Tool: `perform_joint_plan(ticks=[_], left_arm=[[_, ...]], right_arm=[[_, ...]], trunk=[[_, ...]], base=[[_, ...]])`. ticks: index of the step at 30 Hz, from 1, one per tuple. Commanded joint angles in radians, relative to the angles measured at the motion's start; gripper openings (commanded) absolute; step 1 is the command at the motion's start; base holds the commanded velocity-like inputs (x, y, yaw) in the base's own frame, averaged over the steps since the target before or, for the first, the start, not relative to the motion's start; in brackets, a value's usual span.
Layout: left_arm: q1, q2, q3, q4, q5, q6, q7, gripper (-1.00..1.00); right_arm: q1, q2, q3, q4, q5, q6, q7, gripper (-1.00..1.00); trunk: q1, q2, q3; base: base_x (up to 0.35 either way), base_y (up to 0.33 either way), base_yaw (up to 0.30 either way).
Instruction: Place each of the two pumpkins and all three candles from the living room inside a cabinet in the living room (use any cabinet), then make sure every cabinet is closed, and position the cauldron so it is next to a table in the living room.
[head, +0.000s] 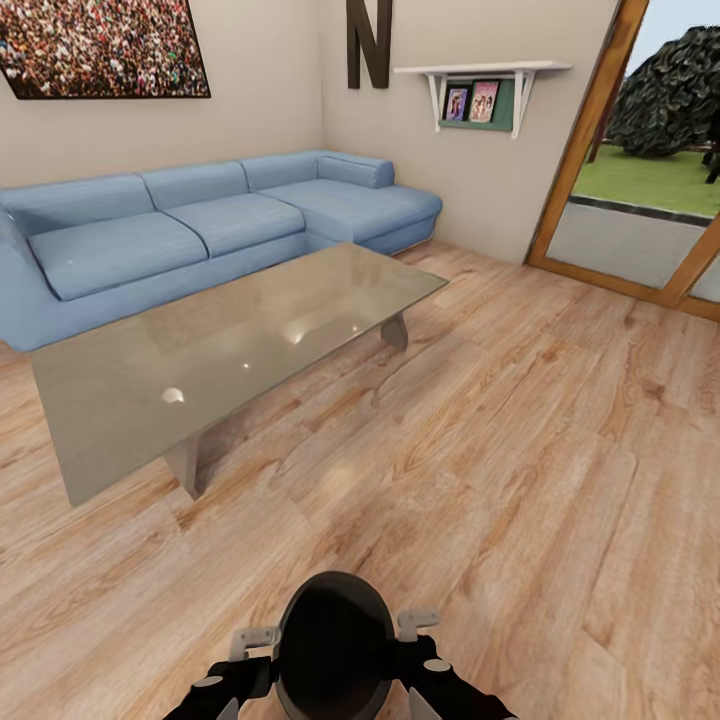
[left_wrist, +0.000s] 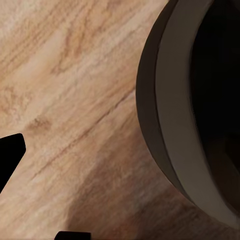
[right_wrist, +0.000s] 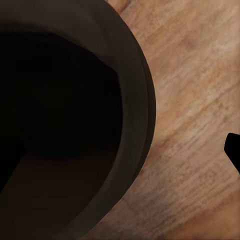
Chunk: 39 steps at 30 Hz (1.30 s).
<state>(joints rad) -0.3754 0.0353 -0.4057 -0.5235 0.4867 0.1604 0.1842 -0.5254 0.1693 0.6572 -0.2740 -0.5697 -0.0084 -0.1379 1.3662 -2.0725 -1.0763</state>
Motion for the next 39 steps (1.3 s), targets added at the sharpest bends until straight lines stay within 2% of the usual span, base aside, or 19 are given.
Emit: perform_joint_plan(ticks=[1, 6, 14, 21, 25, 28, 39], left_arm=[[0.000, 0.002, -0.008, -0.003, 0.009, 0.004, 0.009, 1.00], [0.000, 0.002, -0.008, -0.003, 0.009, 0.004, 0.009, 1.00], [0.000, 0.001, -0.008, -0.003, 0.009, 0.004, 0.009, 1.00], [0.000, -0.011, -0.010, -0.002, 0.010, 0.004, -0.001, 1.00], [0.000, -0.013, -0.010, -0.003, 0.008, 0.004, -0.081, 1.00], [0.000, -0.012, -0.011, -0.003, 0.006, 0.005, -0.109, 1.00], [0.000, -0.012, -0.010, -0.003, 0.006, 0.003, -0.118, 1.00]], right_arm=[[-0.001, 0.000, 0.009, -0.001, -0.009, -0.001, -0.006, 1.00], [-0.001, -0.001, 0.009, -0.001, -0.009, -0.001, -0.007, 1.00], [-0.001, -0.001, 0.009, -0.001, -0.009, -0.001, -0.008, 1.00], [-0.001, -0.001, 0.009, -0.001, -0.009, -0.001, -0.007, 1.00], [-0.001, -0.001, 0.009, -0.001, -0.009, -0.001, -0.006, 1.00], [-0.001, -0.001, 0.009, -0.001, -0.009, -0.001, -0.006, 1.00], [-0.001, -0.001, 0.009, -0.001, -0.009, -0.001, -0.006, 1.00]], trunk=[[0.004, -0.008, -0.004], [0.023, -0.043, -0.020], [0.023, -0.043, -0.020], [0.023, -0.043, -0.020], [0.023, -0.043, -0.020], [0.023, -0.043, -0.020], [0.065, -0.120, -0.054]], base=[[0.000, 0.000, 0.000], [0.000, 0.000, 0.000], [0.000, 0.000, 0.000], [0.000, 0.000, 0.000], [0.000, 0.000, 0.000], [0.000, 0.000, 0.000], [0.000, 0.000, 0.000]])
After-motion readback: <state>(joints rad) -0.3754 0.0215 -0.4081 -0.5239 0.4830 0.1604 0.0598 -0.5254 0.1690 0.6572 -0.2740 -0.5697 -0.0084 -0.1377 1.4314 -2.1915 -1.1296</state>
